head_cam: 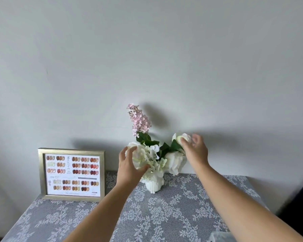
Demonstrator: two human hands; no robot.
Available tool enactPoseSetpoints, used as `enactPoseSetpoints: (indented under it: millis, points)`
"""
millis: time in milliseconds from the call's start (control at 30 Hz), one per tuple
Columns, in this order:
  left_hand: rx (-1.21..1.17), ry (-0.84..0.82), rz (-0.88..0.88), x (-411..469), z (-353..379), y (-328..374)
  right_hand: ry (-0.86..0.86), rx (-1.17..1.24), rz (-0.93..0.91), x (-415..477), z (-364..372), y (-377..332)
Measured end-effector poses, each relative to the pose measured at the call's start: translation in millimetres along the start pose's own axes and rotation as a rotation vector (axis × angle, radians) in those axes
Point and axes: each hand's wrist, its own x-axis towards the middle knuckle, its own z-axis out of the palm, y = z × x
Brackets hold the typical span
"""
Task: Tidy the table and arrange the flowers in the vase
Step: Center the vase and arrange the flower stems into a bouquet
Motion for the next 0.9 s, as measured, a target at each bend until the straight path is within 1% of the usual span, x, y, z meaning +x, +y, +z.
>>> enactPoseSetpoints:
  millis: [133, 267, 367, 433, 500, 567, 633, 767, 833, 900]
  points:
    - [-0.002, 0.002, 0.006, 0, 1, 0, -0.067, -0.107, 0.049, 0, 6, 7]
    - [-0.004, -0.004, -0.006, 0, 0, -2, -0.072, -0.222, 0.100, 7, 3, 15]
    - [-0.010, -0.009, -0.006, 1, 0, -3, -0.047, -0.253, 0.151, 9, 1, 18]
    - [-0.016, -0.011, -0.005, 1, 0, -2, -0.088, -0.202, 0.129, 8, 2, 18]
    - [-0.024, -0.013, 0.001, 2, 0, -2, -0.135, -0.123, 0.069, 7, 4, 13]
    - [-0.029, -0.011, 0.011, 2, 0, -1, -0.156, -0.082, -0.037, 5, 6, 4]
    - [-0.019, -0.003, 0.024, 3, 0, 0, -0.193, -0.119, -0.161, 2, 8, -6]
    - [-0.024, -0.013, 0.038, 3, -1, 2, -0.342, -0.245, -0.338, -12, 15, -17]
    - [-0.025, -0.018, 0.049, 3, -1, 3, -0.367, -0.282, -0.394, -17, 20, -13]
    - [-0.018, -0.024, 0.069, 3, -1, 4, -0.354, -0.298, -0.431, -21, 26, -9]
